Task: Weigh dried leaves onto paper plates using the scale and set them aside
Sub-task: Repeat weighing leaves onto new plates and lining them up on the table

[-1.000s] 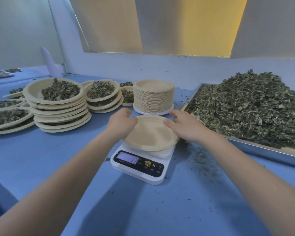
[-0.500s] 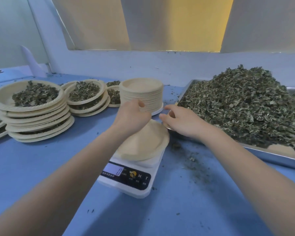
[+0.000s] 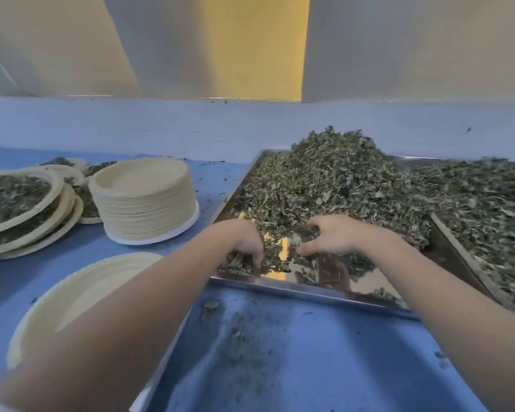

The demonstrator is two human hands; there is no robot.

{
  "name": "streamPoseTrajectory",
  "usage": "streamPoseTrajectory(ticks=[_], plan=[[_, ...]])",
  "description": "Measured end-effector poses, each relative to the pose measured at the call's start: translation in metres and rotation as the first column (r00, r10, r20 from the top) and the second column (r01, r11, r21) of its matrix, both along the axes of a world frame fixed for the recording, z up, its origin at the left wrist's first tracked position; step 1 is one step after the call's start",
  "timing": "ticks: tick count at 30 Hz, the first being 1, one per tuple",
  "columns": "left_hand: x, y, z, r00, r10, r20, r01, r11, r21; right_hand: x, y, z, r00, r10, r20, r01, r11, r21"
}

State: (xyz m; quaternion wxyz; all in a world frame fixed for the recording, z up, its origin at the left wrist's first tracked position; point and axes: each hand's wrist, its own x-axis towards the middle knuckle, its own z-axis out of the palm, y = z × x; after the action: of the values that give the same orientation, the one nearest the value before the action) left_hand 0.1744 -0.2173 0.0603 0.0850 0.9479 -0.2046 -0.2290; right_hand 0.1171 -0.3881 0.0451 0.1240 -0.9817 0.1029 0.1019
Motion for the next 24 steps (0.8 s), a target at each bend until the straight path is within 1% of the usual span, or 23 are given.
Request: streamPoseTrajectory(ticks=[3,4,6,8,9,10,12,14,15,17,19,20,22,24], plan=[[0.016,-0.017,-0.009,1.0,0.014,-0.01,-0.015,0.996,-0.093,0.022,-0.001,-0.007,0.999,0.036,0.037,-0.036,0.999,-0.003],[0.023,-0.022,-0.012,1.0,0.008,-0.001,-0.008,0.991,-0.132,0.03,-0.001,-0.007,0.996,0.05,0.072,-0.051,0.999,0.01],[0.035,-0.028,-0.016,0.999,-0.014,0.038,0.021,0.984,-0.177,0.049,-0.001,-0.003,0.976,0.071,0.206,-0.077,0.997,0.022],[0.048,-0.032,-0.017,0.994,-0.028,0.108,0.045,0.987,-0.152,0.073,-0.004,0.002,0.929,0.08,0.362,-0.077,0.997,-0.023],[0.054,-0.033,-0.016,0.988,-0.031,0.153,0.048,0.993,-0.112,0.086,-0.005,0.003,0.91,0.083,0.406,-0.072,0.996,-0.044],[0.059,-0.034,-0.016,0.981,-0.035,0.191,0.05,0.996,-0.075,0.098,-0.005,0.004,0.907,0.086,0.413,-0.066,0.996,-0.063],[0.067,-0.037,-0.014,0.979,-0.046,0.197,0.061,0.996,-0.072,0.116,-0.004,0.003,0.939,0.102,0.33,-0.077,0.993,-0.087],[0.074,-0.039,-0.012,0.987,-0.064,0.148,0.085,0.986,-0.141,0.125,-0.001,-0.002,0.966,0.178,0.188,-0.161,0.981,-0.104],[0.074,-0.04,-0.011,0.988,-0.089,0.123,0.11,0.978,-0.175,0.124,0.0,-0.006,0.963,0.234,0.131,-0.221,0.97,-0.106],[0.071,-0.038,-0.01,0.982,-0.166,0.092,0.182,0.959,-0.216,0.115,-0.004,-0.008,0.943,0.324,0.079,-0.317,0.944,-0.088],[0.064,-0.029,-0.006,0.969,-0.242,0.047,0.246,0.946,-0.212,0.1,-0.015,0.004,0.931,0.366,-0.017,-0.366,0.93,-0.024],[0.062,-0.023,-0.001,0.965,-0.263,0.009,0.261,0.947,-0.186,0.091,-0.023,0.012,0.92,0.383,-0.084,-0.382,0.924,0.027],[0.061,-0.01,0.009,0.955,-0.281,-0.098,0.275,0.959,-0.076,0.073,-0.032,0.026,0.891,0.419,-0.176,-0.408,0.908,0.096],[0.059,-0.003,0.016,0.936,-0.274,-0.22,0.294,0.954,0.064,0.061,-0.033,0.029,0.874,0.424,-0.239,-0.423,0.904,0.057]])
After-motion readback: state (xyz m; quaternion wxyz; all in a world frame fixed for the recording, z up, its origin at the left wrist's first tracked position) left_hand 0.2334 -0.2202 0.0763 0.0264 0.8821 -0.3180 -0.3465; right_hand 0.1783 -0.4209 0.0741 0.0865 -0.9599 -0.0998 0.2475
